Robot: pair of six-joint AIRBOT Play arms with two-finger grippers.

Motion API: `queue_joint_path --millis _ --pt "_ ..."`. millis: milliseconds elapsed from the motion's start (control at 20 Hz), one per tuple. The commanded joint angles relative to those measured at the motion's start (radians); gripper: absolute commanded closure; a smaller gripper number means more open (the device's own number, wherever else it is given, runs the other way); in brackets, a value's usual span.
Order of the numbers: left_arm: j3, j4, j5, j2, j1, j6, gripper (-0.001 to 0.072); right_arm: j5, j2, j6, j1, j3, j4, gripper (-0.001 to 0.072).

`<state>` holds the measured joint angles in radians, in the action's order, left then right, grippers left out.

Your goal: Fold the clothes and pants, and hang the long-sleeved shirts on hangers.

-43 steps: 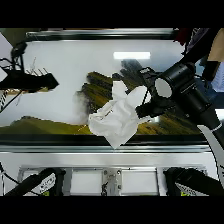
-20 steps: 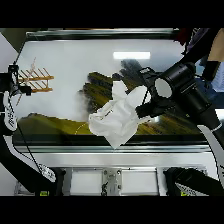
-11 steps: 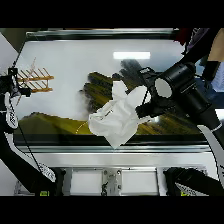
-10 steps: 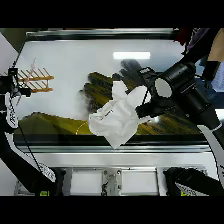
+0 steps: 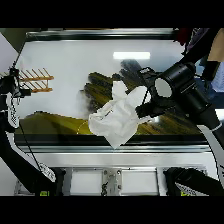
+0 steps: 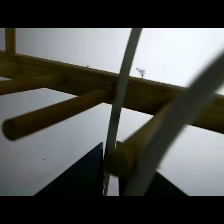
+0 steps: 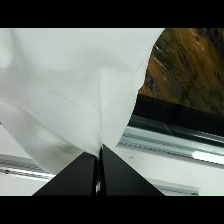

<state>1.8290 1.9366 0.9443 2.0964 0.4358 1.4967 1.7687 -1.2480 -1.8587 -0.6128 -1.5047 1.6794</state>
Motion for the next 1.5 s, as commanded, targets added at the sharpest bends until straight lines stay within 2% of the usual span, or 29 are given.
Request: queue_joint_path --millis 0,50,400,850,1150,1200,1300,1350,1450 --pt "-0.001 -0.019 0.019 0.002 -0.001 0.010 0.0662 0.000 0.000 0.000 0.000 0.000 0.000 0.0689" --pt "-0.001 -0.019 0.023 0.002 -0.001 0.010 0.0687 0.000 0.000 0.000 0.000 0.000 0.000 0.0689" --pt "-0.001 -0.018 0.070 -0.030 -0.001 0.010 0.0688 0.000 0.000 0.000 0.000 0.000 0.000 0.0690" --pt "-0.001 -0.020 0.172 -0.257 -0.034 0.009 0.0689 0.000 0.000 0.000 0.000 0.000 0.000 0.0690" --pt "-0.001 -0.029 0.253 -0.388 -0.140 -0.053 0.0689 0.000 0.000 0.000 0.000 0.000 0.000 0.0689" --pt "-0.001 -0.036 0.275 -0.411 -0.164 -0.072 0.0688 0.000 0.000 0.000 0.000 0.000 0.000 0.0690" --pt "-0.001 -0.173 0.324 -0.467 -0.200 -0.175 0.0688 0.000 0.000 0.000 0.000 0.000 0.000 0.0690" --pt "-0.001 -0.293 0.345 -0.496 -0.212 -0.257 0.0689 0.000 0.000 0.000 0.000 0.000 0.000 0.0689" --pt "-0.001 -0.566 0.405 -0.560 -0.238 -0.507 0.0688 0.000 0.000 0.000 0.000 0.000 0.000 0.0690"
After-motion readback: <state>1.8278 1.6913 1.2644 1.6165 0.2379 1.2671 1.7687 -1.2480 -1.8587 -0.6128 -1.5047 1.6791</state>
